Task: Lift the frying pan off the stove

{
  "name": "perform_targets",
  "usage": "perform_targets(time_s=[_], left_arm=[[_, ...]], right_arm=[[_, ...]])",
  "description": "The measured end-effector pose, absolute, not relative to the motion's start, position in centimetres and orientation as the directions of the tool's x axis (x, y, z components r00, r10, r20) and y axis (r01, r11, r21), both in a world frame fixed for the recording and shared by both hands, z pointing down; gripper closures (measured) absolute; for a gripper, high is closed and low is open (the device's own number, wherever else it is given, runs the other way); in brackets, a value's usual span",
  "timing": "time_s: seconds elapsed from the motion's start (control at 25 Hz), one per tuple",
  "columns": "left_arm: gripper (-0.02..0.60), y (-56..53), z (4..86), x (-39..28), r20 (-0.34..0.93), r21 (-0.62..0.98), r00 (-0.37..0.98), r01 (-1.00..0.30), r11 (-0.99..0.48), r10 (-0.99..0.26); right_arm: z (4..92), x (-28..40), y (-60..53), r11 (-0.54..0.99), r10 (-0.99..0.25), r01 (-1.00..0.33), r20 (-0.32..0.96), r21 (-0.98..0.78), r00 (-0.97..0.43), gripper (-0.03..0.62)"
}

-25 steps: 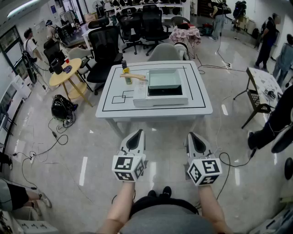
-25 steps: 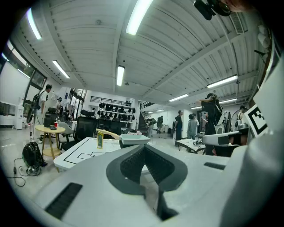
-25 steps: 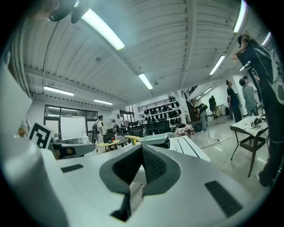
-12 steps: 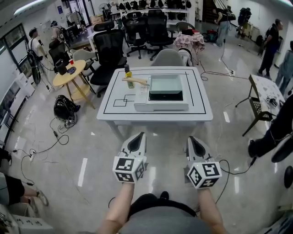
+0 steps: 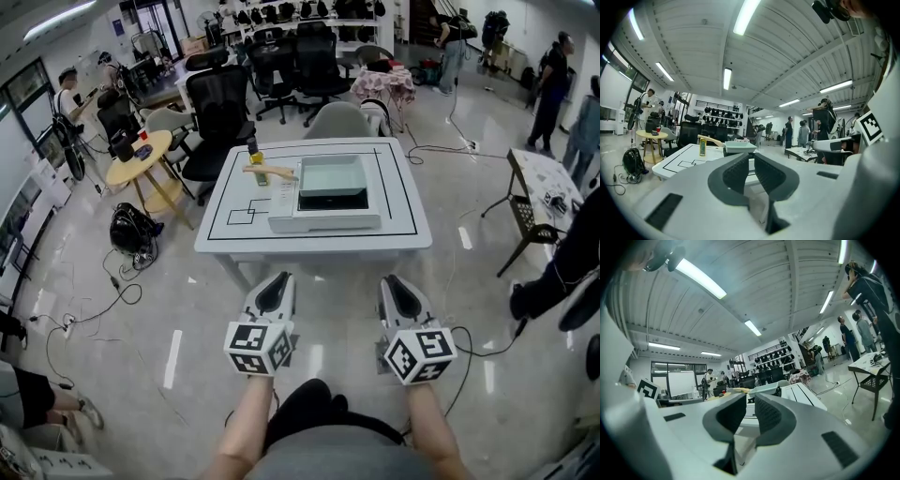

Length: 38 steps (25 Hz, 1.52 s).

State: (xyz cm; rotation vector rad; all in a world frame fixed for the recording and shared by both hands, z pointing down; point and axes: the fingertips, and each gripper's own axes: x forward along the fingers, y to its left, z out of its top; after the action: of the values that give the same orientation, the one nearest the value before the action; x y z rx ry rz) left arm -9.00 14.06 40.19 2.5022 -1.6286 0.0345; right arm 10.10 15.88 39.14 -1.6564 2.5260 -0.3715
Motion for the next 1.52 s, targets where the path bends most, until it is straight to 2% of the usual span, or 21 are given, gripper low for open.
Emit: perform_targets(time_s=[0.48,1.12,1.52], left_arm=[[0.459,11.3,40.9,-10.1,0.120,0.152,0.385,-0.918,-0.366,-0.915],[0.417,-1.8,41.8,-13.6,0.127,0.253,0.372,-0.909,-0.332,-0.920],[0.399,-10.4,42.0,-15.1,0.132,0.304,0.396,-0.889,-0.343,-0.909]], right_arm=[[40.3,10.2,13.5,0.383,-0.903,-0.866,0.070,-0.321,-0.425,0.499],[41.3,9.7,1.3,0.326,-0.918,-0.879,0.104,-0.347,-0.382,0.477],[40.8,10.2,-6.1,0.248,-0.947,-0.908,0.115,-0.339,-0.301,0.476]])
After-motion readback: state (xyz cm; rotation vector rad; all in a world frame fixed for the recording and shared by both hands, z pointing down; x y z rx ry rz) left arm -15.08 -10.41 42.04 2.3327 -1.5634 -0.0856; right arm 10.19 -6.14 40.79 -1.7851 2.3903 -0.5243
